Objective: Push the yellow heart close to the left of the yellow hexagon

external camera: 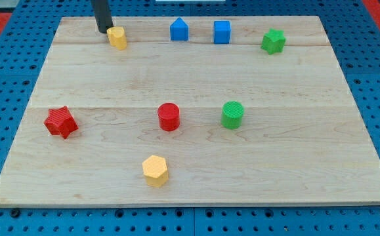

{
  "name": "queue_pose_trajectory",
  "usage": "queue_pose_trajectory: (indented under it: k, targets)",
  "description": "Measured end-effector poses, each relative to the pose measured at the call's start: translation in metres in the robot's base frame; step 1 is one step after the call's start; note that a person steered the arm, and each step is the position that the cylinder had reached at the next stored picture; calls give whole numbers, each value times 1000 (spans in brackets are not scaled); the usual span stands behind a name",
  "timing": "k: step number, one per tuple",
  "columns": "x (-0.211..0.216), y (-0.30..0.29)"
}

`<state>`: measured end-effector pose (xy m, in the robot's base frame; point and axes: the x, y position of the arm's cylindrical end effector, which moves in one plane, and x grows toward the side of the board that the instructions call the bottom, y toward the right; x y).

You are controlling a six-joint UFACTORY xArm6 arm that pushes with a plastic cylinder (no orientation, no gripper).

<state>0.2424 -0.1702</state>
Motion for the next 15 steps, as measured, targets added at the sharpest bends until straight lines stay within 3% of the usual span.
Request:
queue_pose_trajectory:
  k: [1, 2, 3, 5, 6, 7, 8, 11, 13, 15]
  targets:
    - [20, 15]
    - [10, 12]
    - [23, 45]
    - [119, 79]
    - [142, 96]
    - [136, 129]
    - [170, 132]
    - [199, 43]
    - [270, 72]
    - [238, 31]
